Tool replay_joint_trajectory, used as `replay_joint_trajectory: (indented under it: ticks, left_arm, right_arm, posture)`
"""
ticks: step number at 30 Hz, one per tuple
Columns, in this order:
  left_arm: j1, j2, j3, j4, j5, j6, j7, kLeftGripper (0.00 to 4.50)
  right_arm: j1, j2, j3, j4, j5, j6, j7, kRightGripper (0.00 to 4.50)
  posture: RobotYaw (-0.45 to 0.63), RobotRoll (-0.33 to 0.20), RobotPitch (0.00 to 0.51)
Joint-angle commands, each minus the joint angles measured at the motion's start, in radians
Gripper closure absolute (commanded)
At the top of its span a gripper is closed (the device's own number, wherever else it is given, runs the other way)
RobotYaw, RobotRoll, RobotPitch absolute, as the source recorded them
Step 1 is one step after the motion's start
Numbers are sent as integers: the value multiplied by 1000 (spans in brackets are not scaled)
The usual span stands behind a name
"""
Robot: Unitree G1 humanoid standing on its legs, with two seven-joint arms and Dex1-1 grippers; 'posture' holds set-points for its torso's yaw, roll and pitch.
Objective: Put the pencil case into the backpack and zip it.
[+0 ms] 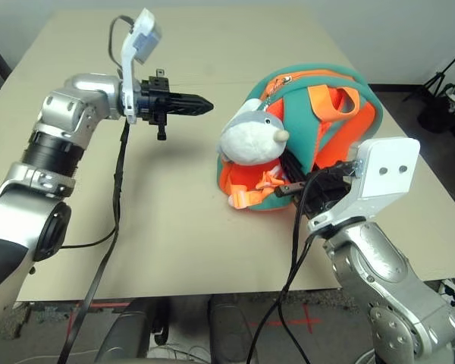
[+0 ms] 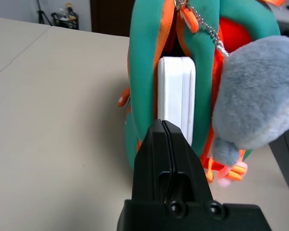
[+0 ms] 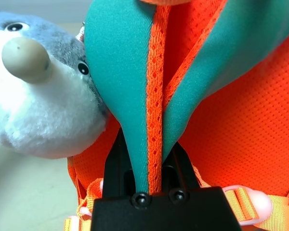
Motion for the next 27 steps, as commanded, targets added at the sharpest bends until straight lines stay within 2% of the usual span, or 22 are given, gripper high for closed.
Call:
replay_joint_trajectory:
  ticks: [1,9,27]
  left_arm:
    - [-22,-18,-7,51,27,-42,-29,4500]
    - [-45,-41,-5,61,36,-37,-56,4500]
    - [-2,-111,-23,79,89,-69,-44,4500]
  right_arm:
    - [16,12,10,-31,-6,13,0,4290]
    - [31,36,11,-50,-15,19,-10,4290]
    - [24,60,10,-59,-22,33,-22,4290]
  posture:
    - [-180,0,171]
    - [-190,0,176]
    - [-211,0,179]
